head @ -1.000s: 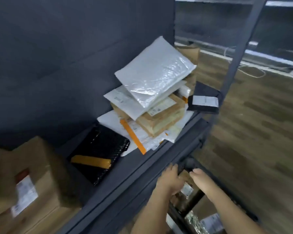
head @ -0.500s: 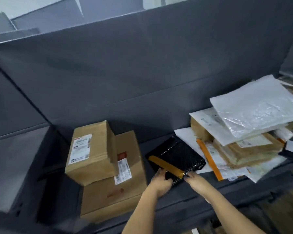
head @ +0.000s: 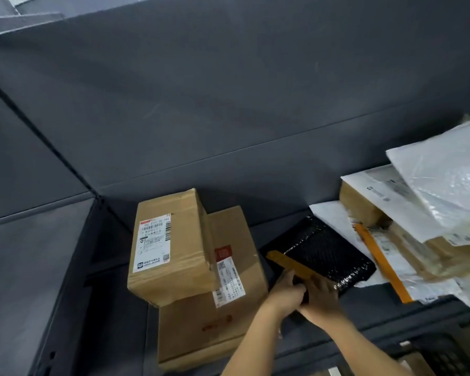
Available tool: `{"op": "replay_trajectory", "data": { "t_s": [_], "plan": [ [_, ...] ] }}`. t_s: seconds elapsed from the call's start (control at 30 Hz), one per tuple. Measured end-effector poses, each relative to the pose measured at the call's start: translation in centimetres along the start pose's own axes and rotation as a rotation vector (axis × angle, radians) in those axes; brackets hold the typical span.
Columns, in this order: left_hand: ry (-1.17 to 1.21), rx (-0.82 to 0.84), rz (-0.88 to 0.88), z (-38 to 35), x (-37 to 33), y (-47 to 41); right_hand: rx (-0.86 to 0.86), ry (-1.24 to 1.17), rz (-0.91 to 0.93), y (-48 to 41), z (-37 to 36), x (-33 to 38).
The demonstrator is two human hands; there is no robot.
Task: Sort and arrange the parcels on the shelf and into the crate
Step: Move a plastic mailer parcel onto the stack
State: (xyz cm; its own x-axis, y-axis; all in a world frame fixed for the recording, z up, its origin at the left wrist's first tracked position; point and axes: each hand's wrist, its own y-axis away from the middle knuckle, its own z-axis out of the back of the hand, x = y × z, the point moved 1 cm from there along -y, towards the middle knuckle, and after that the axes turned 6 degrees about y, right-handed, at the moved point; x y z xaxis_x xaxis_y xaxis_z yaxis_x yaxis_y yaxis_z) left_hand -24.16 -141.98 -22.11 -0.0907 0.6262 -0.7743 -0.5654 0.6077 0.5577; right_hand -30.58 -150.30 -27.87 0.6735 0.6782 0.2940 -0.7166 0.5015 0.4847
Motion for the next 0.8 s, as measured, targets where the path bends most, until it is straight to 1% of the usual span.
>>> {"op": "replay_trajectory", "data": {
  "t_s": [0.13,0.2,0.3,0.4,0.5,0.6,0.67,0.73,0.8],
  "plan": [
    [0.041,0.016,0.013,0.4,-0.2,0.3,0.066,0.098,-0.07,-0.4,-1.1,0.0],
    [0.041,0.029,0.001,0.0,-0.5,0.6,0.018,0.175,-0.102,-0.2,-1.0,-0.5],
    [0.007,0.035,-0.006,-0.1,-0.6,0.8,-0.086,0.281,-0.033,-0.4,-0.7,-1.3],
    [-0.005,0.019,0.03,0.2,-0.3,0.8,-0.05,0.343,0.021,-0.3,-0.7,-1.5],
    [0.023,0.0,0.042,0.5,-0.7,0.3,-0.104,0.405,0.145,-0.3,-0.4,-2.2],
    [0.057,-0.07,0.032,0.4,-1.6,0.1,-0.178,0.394,0.242,0.0,1.7,-2.7],
    [0.071,-0.159,0.01,0.7,-2.2,0.0,-0.227,0.349,0.231,0.1,3.7,-2.8],
    [0.087,-0.249,-0.005,1.2,-2.8,0.0,-0.302,0.223,0.191,0.2,6.2,-2.5],
    [0.121,-0.31,0.003,2.0,-3.1,0.0,-0.383,-0.011,0.147,0.2,8.8,-2.3]
  ]
}}
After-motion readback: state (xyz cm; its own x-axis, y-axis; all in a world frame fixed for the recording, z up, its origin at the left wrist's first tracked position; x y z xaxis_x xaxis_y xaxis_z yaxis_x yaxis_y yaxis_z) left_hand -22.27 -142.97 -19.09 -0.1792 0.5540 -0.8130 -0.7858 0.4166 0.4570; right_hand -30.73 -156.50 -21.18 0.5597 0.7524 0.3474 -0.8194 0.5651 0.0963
